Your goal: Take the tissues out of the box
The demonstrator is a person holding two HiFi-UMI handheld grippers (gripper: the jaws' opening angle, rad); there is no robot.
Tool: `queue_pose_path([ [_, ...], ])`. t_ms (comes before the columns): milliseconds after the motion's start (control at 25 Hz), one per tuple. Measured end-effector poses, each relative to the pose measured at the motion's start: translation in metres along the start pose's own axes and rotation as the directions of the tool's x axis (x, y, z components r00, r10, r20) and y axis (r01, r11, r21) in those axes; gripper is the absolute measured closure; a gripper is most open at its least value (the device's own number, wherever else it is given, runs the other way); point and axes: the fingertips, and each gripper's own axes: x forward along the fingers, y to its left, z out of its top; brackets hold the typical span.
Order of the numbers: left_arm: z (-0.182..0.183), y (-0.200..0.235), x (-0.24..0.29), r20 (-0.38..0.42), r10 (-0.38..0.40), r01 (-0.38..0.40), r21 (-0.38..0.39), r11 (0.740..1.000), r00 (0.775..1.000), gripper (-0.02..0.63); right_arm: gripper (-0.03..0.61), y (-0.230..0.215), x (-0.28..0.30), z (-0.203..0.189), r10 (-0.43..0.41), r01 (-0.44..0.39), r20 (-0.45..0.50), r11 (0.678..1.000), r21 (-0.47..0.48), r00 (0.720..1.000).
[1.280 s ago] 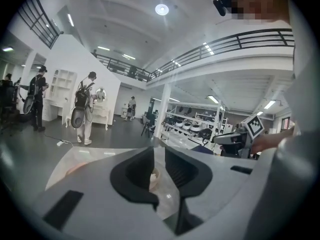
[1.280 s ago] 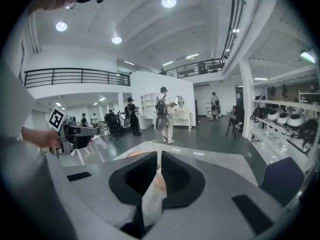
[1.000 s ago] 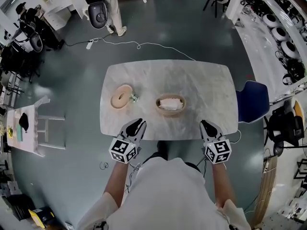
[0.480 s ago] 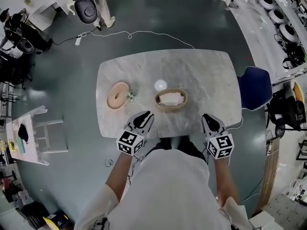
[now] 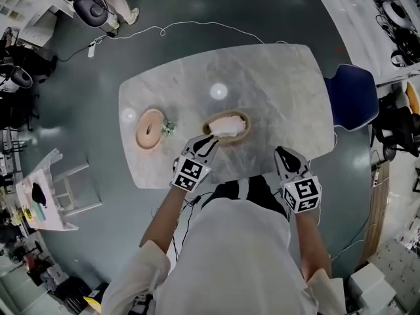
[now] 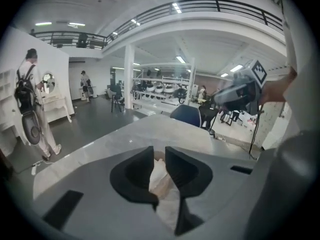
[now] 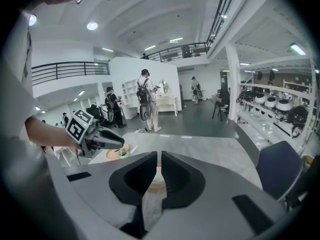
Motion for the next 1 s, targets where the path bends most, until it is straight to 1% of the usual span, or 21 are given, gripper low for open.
queue_pose_path([
  [120, -0.015, 0.002, 0.032, -0.081, -0.026, 0.03, 0.057, 0.998, 0.996, 0.532, 0.531, -0.011, 0.007, -0.005, -0.002, 0.002, -0.022, 1.0, 0.01, 1.0],
  [200, -0.026, 0.003, 0.051, -0.139, -0.041, 0.055, 0.096, 0.994, 0.989, 0.529, 0.531, -0.017, 0.011, -0.009, -0.004, 0.005, -0.03, 1.0, 0.028, 1.0],
  [320, -0.046, 0.005, 0.081, -0.231, -0.064, 0.102, 0.154, 0.983, 0.971, 0.514, 0.531, -0.029, 0.017, -0.016, -0.009, 0.011, -0.039, 0.998, 0.056, 0.999],
  [400, -0.061, 0.006, 0.098, -0.292, -0.075, 0.135, 0.191, 0.972, 0.954, 0.508, 0.531, -0.035, 0.02, -0.021, -0.009, 0.013, -0.049, 0.997, 0.072, 0.999],
  [560, -0.095, 0.006, 0.119, -0.413, -0.09, 0.207, 0.248, 0.946, 0.906, 0.508, 0.531, -0.035, 0.023, -0.031, -0.002, 0.009, -0.073, 0.996, 0.093, 0.997],
  [720, -0.118, 0.014, 0.142, -0.493, -0.094, 0.259, 0.276, 0.926, 0.865, 0.506, 0.531, -0.038, 0.032, -0.036, 0.008, 0.0, -0.087, 0.995, 0.099, 0.996],
  [840, -0.138, 0.014, 0.154, -0.565, -0.108, 0.317, 0.287, 0.904, 0.818, 0.502, 0.531, -0.037, 0.038, -0.039, 0.018, -0.008, -0.096, 0.994, 0.106, 0.995],
  [1000, -0.154, 0.015, 0.164, -0.64, -0.1, 0.37, 0.304, 0.878, 0.762, 0.505, 0.531, -0.038, 0.042, -0.04, 0.027, -0.016, -0.097, 0.993, 0.116, 0.995],
])
